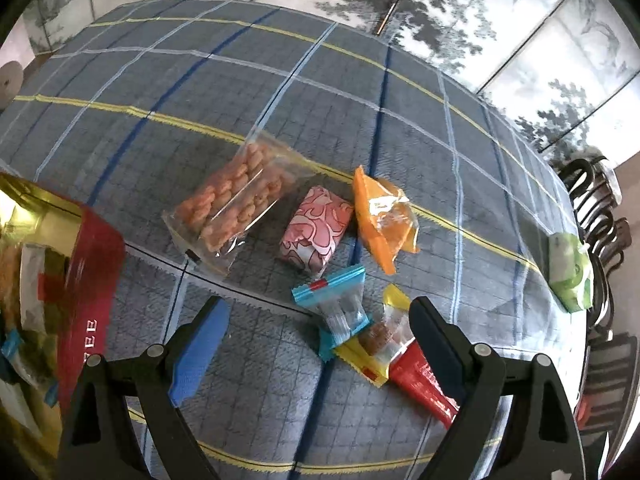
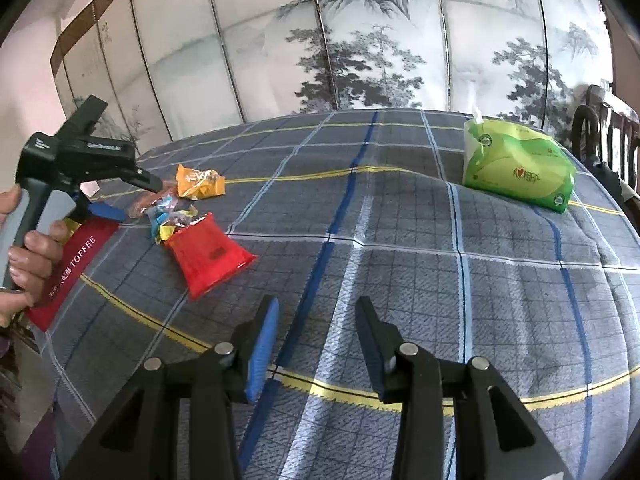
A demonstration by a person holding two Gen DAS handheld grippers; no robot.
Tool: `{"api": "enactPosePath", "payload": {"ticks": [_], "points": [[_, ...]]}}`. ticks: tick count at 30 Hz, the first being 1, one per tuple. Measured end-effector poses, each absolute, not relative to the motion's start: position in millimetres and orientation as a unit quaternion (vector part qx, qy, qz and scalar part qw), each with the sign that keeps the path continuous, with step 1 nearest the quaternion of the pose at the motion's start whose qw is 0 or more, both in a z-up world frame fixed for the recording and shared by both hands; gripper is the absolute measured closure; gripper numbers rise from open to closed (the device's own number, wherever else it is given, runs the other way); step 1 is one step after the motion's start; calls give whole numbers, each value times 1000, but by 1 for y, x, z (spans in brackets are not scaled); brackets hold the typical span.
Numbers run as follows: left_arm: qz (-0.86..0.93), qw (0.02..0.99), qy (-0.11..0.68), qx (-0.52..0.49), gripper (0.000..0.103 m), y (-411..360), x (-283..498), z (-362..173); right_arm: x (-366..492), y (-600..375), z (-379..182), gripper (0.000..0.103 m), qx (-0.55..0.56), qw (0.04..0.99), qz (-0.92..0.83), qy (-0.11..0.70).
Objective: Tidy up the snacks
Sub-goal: 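Grasp the blue-and-white wrapped candy with the left gripper and lift it, then grasp the red-wrapped snack bar with the right gripper and lift it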
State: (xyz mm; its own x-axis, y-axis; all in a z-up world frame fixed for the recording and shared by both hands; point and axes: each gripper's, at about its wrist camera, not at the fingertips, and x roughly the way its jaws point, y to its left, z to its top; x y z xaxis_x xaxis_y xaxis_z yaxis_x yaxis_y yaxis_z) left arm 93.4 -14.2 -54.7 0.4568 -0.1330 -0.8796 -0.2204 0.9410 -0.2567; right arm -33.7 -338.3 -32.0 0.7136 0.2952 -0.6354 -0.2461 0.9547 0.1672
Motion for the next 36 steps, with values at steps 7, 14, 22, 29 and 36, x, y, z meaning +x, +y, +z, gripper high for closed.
{"api": "enactPosePath", "payload": {"ticks": [7,14,22,29,36], "points": [[48,829,525,-184,19,-13,99,-67,-36,-339,-31,62,35,926,151,345],[60,823,539,-167,51,-24,108,-74,-37,-339,-31,62,36,926,152,345],[62,843,515,-144,80,-25,67,-64,-37,-341,-29,62,46,925,151,345],[44,851,505,-141,79,-16,-2,-51,-29,-324,-25,62,23,907,210,363],[18,850,510,-131,79,-19,-36,-43,0,-269,-13,35,-50,887,288,357]]}}
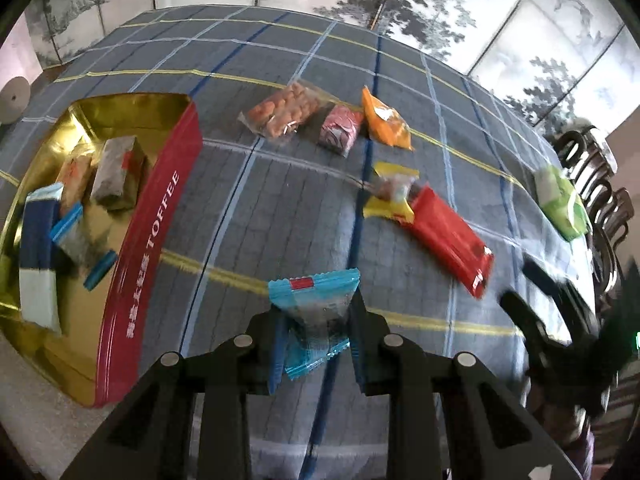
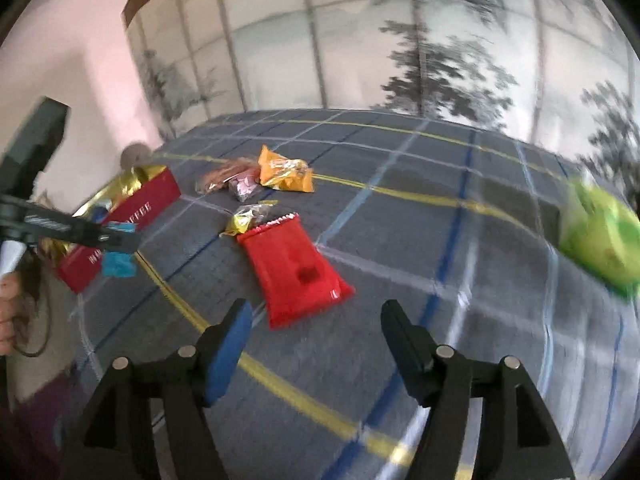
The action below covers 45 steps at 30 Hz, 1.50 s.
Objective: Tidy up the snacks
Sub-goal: 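Grasp the red-wrapped snack bar with the right gripper and lift it, then lower the blue candy into the tin and open the left gripper while the right gripper holds the red bar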
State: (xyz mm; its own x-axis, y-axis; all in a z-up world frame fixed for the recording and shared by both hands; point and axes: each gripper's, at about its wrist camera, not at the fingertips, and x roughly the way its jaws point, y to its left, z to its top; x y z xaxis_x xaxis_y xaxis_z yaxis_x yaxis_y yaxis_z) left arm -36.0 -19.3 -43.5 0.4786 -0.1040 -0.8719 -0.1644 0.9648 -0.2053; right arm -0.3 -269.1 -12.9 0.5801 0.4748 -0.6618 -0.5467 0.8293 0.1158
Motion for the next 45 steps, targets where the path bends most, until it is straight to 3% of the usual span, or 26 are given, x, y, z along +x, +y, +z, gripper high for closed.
{"api": "enactPosePath", "payload": {"ticks": [14,15,16,17,23,34,45], "points": [[-7,851,509,-125,79,-24,-57,-32,70,-199,-34,33,-157,814,352,435],[-9,852,509,-123,79,-25,-57,-31,73,-200,-34,36,-146,815,354,435],[-10,852,509,-121,79,-25,-57,-31,74,-199,-33,50,-140,815,350,439],[-11,852,509,-120,79,-26,-57,-31,72,-199,-33,56,-145,818,341,439],[-18,854,507,-115,79,-27,-66,-29,41,-207,-30,58,-126,837,299,441],[-14,861,496,-111,78,-13,-96,-23,-25,-282,-33,58,25,888,192,417],[14,876,471,-99,78,13,-120,-11,-25,-283,-37,58,25,897,157,413]]}}
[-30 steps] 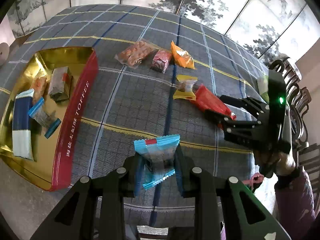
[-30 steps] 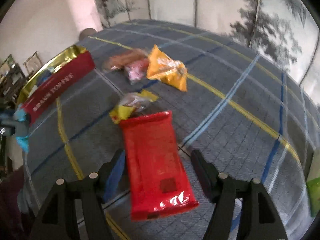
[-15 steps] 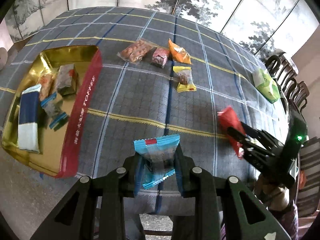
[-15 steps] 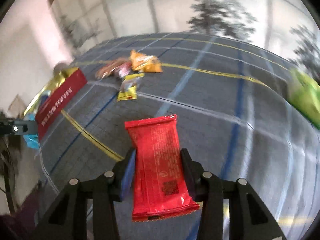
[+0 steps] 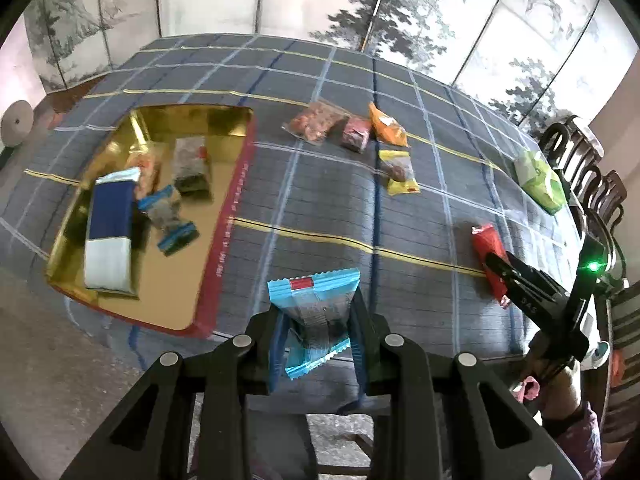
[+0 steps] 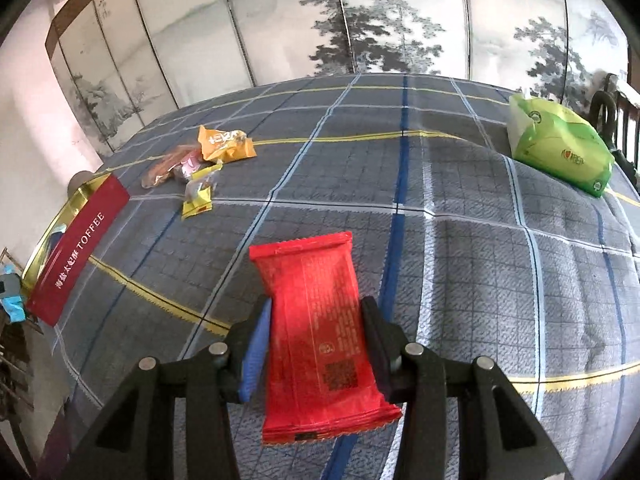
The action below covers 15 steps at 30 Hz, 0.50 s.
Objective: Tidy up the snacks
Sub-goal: 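Lower the blue candy into the tin and open the left gripper while the right gripper holds the red bar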
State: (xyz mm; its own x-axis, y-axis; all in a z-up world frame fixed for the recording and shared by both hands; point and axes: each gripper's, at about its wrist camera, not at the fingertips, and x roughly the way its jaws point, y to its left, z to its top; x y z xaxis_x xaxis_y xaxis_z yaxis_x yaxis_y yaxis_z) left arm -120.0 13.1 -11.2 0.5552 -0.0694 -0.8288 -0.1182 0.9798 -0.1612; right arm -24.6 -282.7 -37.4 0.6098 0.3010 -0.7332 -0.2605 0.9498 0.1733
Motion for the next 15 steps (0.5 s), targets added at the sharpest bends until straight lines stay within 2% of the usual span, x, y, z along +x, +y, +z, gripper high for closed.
{"api": "enactPosePath", "payload": {"ticks": [15], "points": [[57,885,453,-90,78,52,-119,-11,-28,-279,-40,58,5,903,146,403]]}}
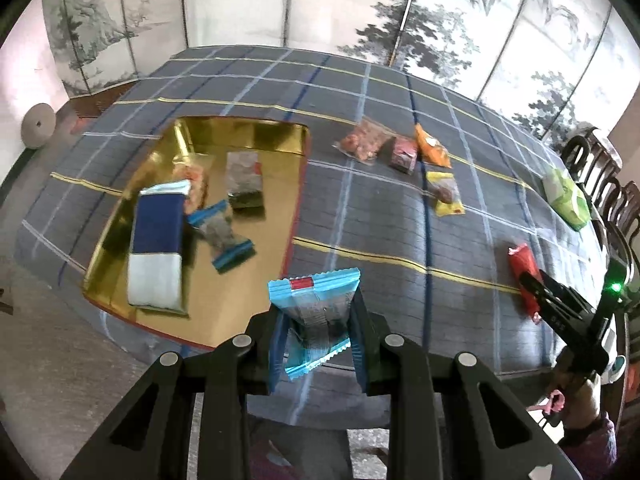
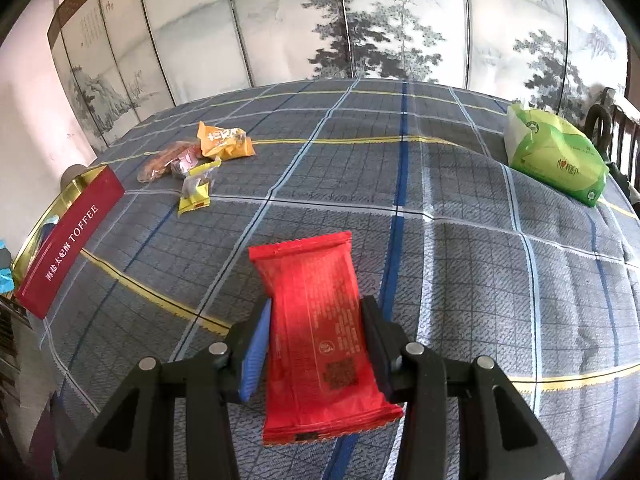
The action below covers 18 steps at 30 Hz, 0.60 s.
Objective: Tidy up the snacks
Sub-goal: 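Lower the blue candy into the tin and open the left gripper while the right gripper holds the red bar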
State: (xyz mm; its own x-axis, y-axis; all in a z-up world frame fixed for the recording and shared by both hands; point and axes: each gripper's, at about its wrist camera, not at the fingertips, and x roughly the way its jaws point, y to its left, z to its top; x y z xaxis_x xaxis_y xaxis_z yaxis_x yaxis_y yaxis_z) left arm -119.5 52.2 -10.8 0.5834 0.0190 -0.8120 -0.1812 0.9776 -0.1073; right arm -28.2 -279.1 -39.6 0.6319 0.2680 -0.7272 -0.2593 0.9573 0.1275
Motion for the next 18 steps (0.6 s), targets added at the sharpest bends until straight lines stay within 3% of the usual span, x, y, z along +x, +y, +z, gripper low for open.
{"api": "enactPosePath", "payload": {"ticks": [18], "points": [[93,876,461,-104,78,120,-110,-32,-29,-279,-40,58,1,904,143,402]]}}
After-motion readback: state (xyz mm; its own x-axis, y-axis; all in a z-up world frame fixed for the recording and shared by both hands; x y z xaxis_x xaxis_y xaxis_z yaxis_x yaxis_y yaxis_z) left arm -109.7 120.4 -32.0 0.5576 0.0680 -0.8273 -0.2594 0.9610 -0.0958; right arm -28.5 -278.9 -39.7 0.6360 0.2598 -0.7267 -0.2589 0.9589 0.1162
